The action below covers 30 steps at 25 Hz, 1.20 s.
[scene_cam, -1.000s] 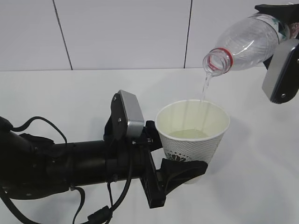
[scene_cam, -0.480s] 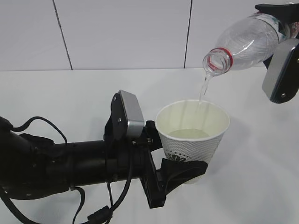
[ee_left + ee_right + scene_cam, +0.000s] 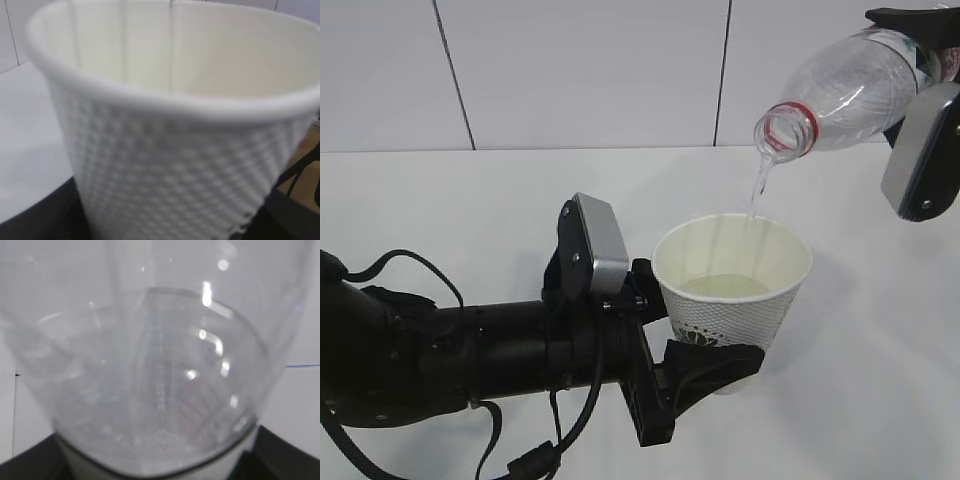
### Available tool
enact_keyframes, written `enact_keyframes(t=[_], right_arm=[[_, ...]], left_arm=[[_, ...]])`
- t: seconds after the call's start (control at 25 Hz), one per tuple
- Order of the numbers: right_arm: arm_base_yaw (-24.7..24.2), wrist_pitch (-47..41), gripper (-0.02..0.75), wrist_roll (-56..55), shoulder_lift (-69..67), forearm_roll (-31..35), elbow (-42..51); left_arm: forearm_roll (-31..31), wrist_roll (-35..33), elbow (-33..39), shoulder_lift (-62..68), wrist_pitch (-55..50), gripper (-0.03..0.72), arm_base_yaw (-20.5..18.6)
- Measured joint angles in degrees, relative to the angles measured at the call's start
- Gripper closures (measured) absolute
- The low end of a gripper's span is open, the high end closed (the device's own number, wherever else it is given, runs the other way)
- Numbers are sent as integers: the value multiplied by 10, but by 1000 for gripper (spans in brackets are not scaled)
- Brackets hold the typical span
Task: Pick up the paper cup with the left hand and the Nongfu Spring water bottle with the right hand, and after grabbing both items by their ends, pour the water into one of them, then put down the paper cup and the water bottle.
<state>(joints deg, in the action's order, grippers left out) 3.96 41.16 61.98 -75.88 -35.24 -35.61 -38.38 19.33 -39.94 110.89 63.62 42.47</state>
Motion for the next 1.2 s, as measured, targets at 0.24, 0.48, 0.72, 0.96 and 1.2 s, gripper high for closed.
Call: enact_keyframes(t=[0.24, 0.48, 0.72, 0.96, 1.2], right_arm=[[0, 1, 282, 1, 0, 0, 0], [0, 1, 282, 1, 0, 0, 0], [0, 4, 282, 1, 0, 0, 0], [0, 5, 282, 1, 0, 0, 0], [0, 5, 282, 3, 0, 0, 0]], left_arm=[[0, 0, 0, 0, 0, 160, 0], [0, 0, 0, 0, 0, 160, 0], [0, 0, 0, 0, 0, 160, 0], [0, 0, 0, 0, 0, 161, 0], [0, 0, 0, 0, 0, 161, 0]])
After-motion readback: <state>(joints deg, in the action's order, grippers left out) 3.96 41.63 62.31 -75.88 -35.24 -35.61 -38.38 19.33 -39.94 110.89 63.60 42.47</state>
